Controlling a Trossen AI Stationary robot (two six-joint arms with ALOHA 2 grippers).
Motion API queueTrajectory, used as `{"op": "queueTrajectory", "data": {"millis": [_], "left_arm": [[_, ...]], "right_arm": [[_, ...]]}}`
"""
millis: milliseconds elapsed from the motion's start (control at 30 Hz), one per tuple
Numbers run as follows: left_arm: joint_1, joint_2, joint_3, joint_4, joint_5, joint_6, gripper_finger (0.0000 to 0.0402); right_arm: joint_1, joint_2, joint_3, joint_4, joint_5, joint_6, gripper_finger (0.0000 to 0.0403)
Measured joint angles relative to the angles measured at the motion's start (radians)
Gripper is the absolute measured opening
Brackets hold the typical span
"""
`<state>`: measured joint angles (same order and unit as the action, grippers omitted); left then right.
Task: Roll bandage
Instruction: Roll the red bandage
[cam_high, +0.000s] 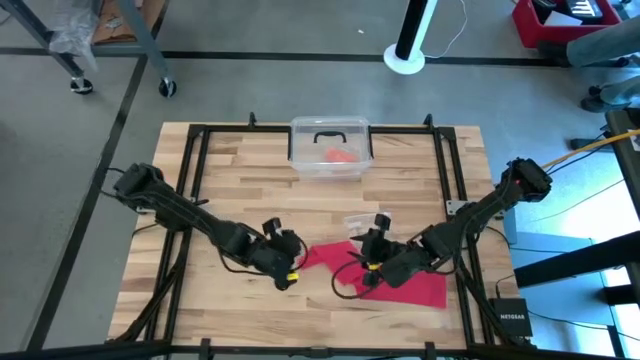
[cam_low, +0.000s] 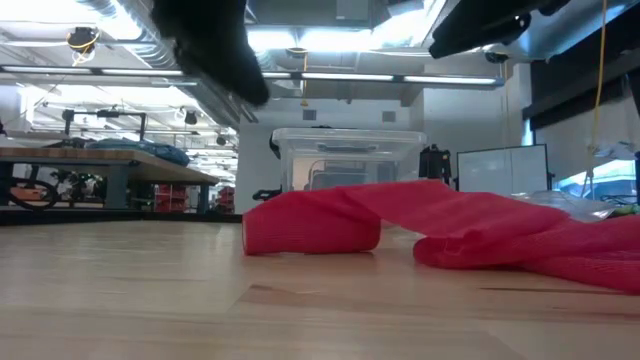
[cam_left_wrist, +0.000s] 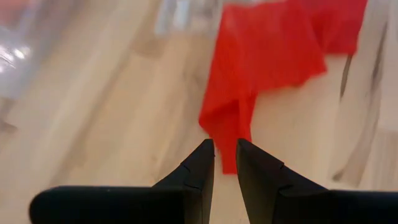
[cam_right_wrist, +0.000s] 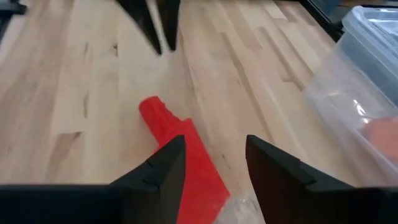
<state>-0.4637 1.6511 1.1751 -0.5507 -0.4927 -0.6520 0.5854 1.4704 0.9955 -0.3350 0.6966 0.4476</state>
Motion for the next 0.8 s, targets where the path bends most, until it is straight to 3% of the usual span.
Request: {"op": "queueTrajectory", "data": {"millis": [367, 800], "left_arm": [[0.086, 0.145, 0.000, 0.019, 0.246, -0.006, 0.0059], [0.134, 0.157, 0.000, 0.123, 0.363, -0.027, 0.0059]], "right_arm": [[0.003, 0.062, -0.001, -0.044, 0.001, -0.006, 0.0170], [0.013, 0.079, -0.001, -0.055, -0.031, 0.000, 0.0170]]}}
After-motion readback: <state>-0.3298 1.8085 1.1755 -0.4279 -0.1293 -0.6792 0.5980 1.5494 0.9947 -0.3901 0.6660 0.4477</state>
